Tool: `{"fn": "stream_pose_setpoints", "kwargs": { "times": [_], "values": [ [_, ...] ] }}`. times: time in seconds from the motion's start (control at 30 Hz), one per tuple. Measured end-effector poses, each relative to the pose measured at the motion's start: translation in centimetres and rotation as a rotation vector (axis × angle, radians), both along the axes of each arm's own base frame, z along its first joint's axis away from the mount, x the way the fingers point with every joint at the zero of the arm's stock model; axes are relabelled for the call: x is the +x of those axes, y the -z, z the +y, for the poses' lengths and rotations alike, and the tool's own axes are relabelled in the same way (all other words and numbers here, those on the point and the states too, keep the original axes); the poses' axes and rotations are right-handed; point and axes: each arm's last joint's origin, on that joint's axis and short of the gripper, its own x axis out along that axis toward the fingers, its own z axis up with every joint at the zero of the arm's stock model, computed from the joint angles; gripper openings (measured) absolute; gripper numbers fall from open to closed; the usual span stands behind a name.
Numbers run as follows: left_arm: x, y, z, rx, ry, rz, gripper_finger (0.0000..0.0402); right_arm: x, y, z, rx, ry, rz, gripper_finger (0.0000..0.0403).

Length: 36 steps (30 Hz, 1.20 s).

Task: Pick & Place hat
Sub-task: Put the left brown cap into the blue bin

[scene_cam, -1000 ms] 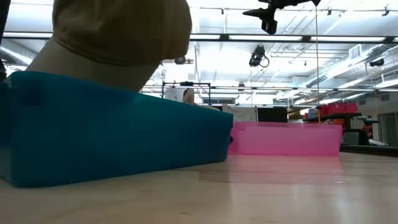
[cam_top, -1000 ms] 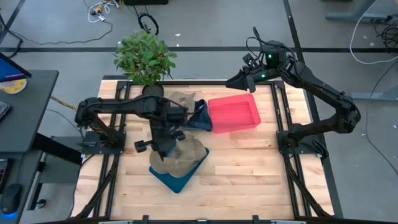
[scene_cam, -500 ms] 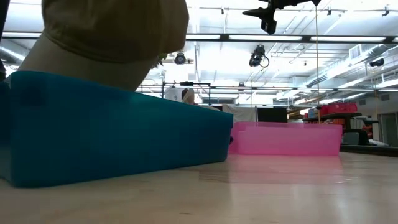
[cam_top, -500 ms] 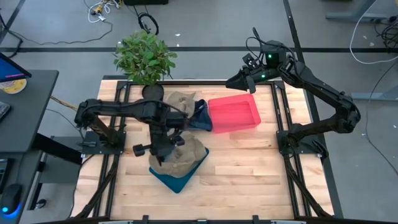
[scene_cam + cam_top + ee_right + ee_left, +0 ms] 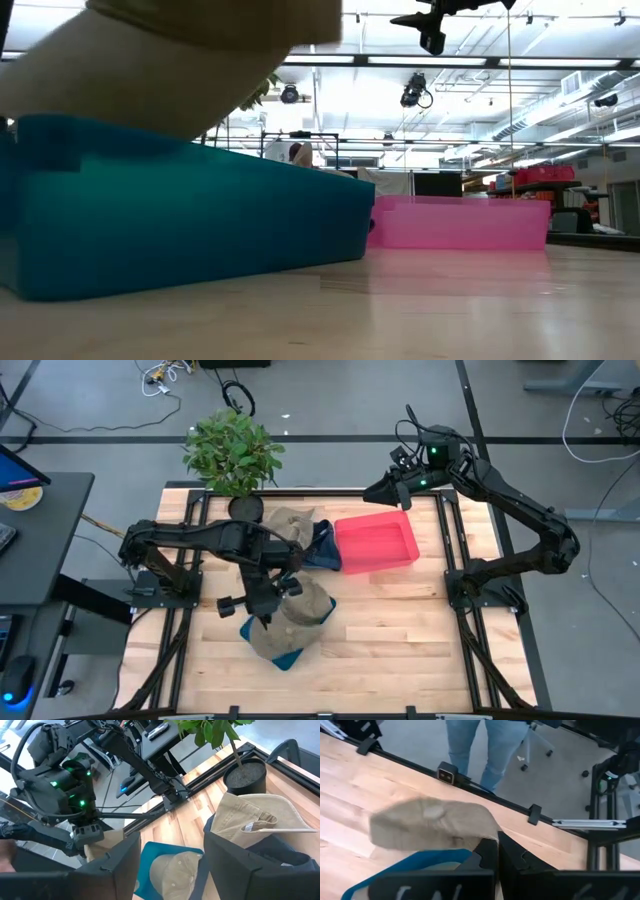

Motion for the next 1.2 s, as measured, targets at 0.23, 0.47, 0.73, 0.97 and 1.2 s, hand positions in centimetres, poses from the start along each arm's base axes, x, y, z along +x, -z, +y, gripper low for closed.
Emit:
{"fn": "stream_pose_setpoints", "kwargs": {
  "times": [0.23, 0.47, 0.73, 0.97, 1.2],
  "values": [
    [0.0, 0.1, -0.6, 0.059, -0.002, -0.016, 0.0002, 0.4, 0.0, 0.7, 0.005, -0.036, -0.001, 0.0219],
    [0.4, -0.1, -0.8, 0.051, -0.004, -0.063, 0.0002, 0.9, 0.0, 1.6, 0.001, -0.060, 0.003, 0.0219],
    [1.0, 0.5, -0.8, 0.053, -0.006, -0.060, 0.0002, 1.0, 0.0, 1.8, 0.000, -0.067, 0.004, 0.0219],
    [2.0, 2.4, -0.5, 0.065, -0.006, -0.015, 0.0002, 1.0, 0.0, 1.8, -0.001, -0.066, 0.004, 0.0219],
    [2.1, 4.2, 0.7, 0.074, -0.027, 0.032, 0.0002, 1.0, 0.0, 1.8, -0.001, -0.066, 0.004, 0.0219]
  ]
}}
